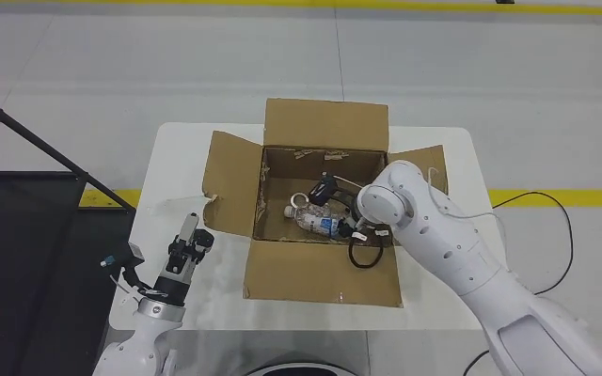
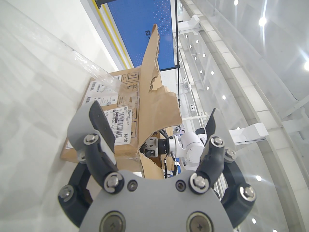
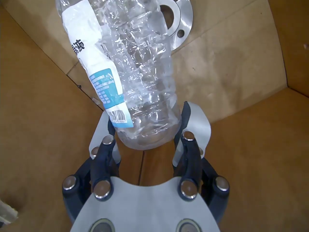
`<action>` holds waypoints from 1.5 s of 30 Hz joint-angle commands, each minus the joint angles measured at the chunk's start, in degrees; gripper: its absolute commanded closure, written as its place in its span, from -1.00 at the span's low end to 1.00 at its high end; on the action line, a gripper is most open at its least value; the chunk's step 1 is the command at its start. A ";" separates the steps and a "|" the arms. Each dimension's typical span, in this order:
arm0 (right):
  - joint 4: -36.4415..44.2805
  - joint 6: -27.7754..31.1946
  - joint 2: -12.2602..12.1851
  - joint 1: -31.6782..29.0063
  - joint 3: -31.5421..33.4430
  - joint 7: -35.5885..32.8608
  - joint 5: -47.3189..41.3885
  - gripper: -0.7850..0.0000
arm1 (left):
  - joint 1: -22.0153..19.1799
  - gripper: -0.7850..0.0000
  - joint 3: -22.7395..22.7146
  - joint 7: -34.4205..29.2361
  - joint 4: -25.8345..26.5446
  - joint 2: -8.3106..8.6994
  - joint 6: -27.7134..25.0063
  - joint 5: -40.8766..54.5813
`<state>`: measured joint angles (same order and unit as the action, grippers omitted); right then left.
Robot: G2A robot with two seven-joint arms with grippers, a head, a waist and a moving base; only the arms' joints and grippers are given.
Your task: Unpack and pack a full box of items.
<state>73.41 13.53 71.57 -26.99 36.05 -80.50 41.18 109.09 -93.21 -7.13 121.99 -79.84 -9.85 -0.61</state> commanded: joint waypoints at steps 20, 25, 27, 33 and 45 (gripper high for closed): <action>-8.34 -1.25 4.97 4.13 -6.66 2.01 2.08 0.13 | 0.00 -1.00 0.00 0.00 0.00 0.00 0.00 0.00; -10.16 -0.86 6.14 5.10 -7.37 2.17 1.60 1.00 | 0.00 -1.00 0.00 0.00 0.00 0.00 0.00 0.00; -10.42 -0.33 6.35 5.28 -7.12 2.81 1.15 1.00 | 0.00 -1.00 0.00 0.00 0.00 0.00 0.00 0.00; -9.42 1.09 5.88 4.88 -4.74 4.54 -0.08 1.00 | 0.00 -1.00 0.00 0.00 0.00 0.00 0.00 0.00; -0.74 3.61 2.03 -0.31 4.17 5.77 -1.46 1.00 | 0.00 -1.00 0.00 0.00 0.00 0.00 0.00 0.00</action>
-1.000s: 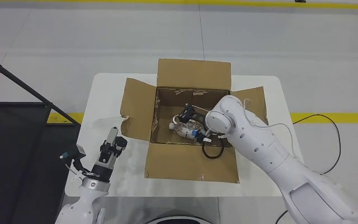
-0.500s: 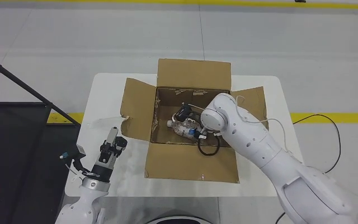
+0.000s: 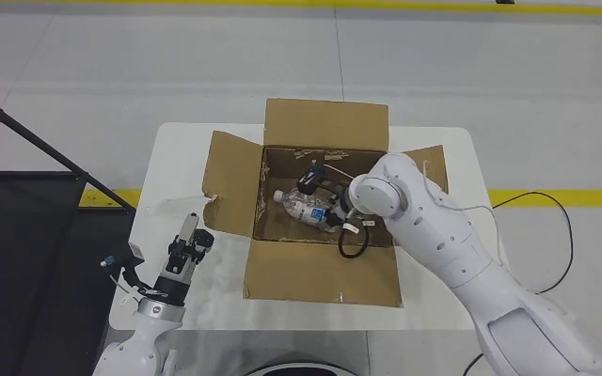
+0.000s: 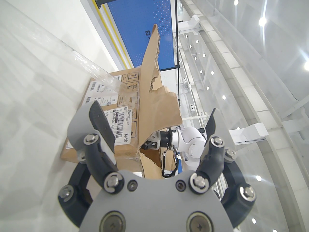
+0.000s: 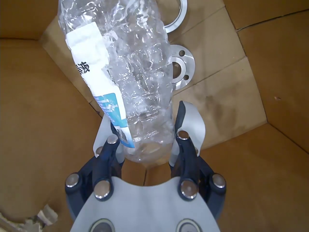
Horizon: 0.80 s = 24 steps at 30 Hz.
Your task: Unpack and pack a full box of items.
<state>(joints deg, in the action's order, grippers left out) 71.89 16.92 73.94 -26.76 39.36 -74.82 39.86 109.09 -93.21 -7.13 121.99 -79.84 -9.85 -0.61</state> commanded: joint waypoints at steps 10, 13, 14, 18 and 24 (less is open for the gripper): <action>9.29 2.53 -3.86 -7.26 11.69 2.56 -5.81 1.00 | 0.00 -1.00 0.00 0.00 0.00 0.00 0.00 0.00; 11.78 4.66 -4.78 -9.37 14.74 3.43 -8.24 1.00 | 0.00 -1.00 0.00 0.00 0.00 0.00 0.00 0.00; 12.52 5.47 -5.08 -10.06 15.69 3.69 -8.92 1.00 | 0.00 -1.00 0.00 0.00 0.00 0.00 0.00 0.00; 15.48 8.62 -6.20 -12.98 19.47 5.71 -11.38 1.00 | 0.00 -1.00 0.00 0.00 0.00 0.00 0.00 0.00; 19.07 9.52 -7.32 -16.31 23.41 8.45 -12.26 1.00 | 0.00 -1.00 0.00 0.00 0.00 0.00 0.00 0.00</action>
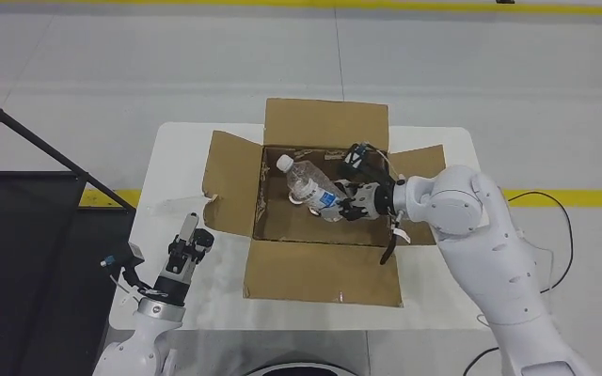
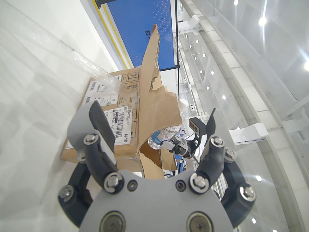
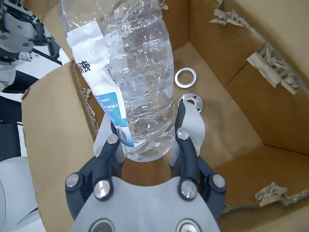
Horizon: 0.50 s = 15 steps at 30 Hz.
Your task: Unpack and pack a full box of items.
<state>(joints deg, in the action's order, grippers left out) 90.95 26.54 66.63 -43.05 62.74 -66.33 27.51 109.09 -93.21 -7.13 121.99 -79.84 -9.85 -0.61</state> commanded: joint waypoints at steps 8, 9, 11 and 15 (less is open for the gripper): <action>0.01 -0.10 -0.01 -0.02 0.02 -0.04 0.10 1.00 | 0.00 -1.00 0.00 0.00 0.00 0.00 0.00 0.00; 0.01 -0.10 -0.01 -0.02 0.02 -0.04 0.10 1.00 | 0.00 -1.00 0.00 0.00 0.00 0.00 0.00 0.00; 0.01 -0.10 -0.01 -0.02 0.02 -0.04 0.10 1.00 | 0.00 -1.00 0.00 0.00 0.00 0.00 0.00 0.00; -0.03 -0.50 -0.02 -0.47 0.09 0.90 0.08 1.00 | 0.00 -1.00 0.00 0.00 0.00 0.00 0.00 0.00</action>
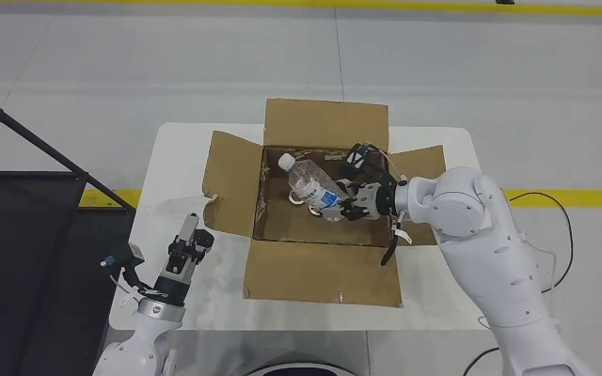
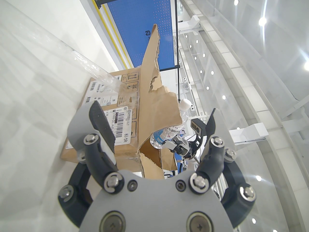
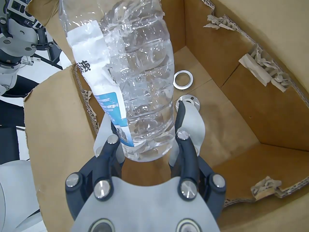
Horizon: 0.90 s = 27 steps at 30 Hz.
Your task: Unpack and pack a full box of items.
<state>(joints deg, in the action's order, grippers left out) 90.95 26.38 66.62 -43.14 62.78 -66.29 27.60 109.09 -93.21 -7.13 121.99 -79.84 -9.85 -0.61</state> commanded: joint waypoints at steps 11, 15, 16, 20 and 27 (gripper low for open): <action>6.96 -0.91 -1.92 -6.84 8.73 6.74 -3.84 1.00 | 0.00 -1.00 0.00 0.00 0.00 0.00 0.00 0.00; 13.02 -2.94 -3.26 -12.81 16.69 8.58 -4.46 1.00 | -0.73 -1.00 -0.08 0.33 0.56 0.04 -0.38 0.55; 14.68 -3.73 -3.60 -14.66 19.18 9.16 -4.51 1.00 | -0.76 -1.00 -0.14 0.25 0.74 0.06 -0.52 0.85; 21.25 -6.48 -4.72 -23.11 30.35 12.01 -5.81 1.00 | -1.01 -1.00 -0.36 0.22 1.17 0.14 -0.45 1.23; 26.76 -13.08 -5.63 -36.27 47.19 13.40 -7.07 1.00 | -1.01 -1.00 -0.36 0.22 1.17 0.14 -0.45 1.23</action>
<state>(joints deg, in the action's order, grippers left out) 117.55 14.38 61.05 -77.93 108.08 -52.57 20.58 108.08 -93.57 -6.91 123.16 -79.70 -10.29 0.62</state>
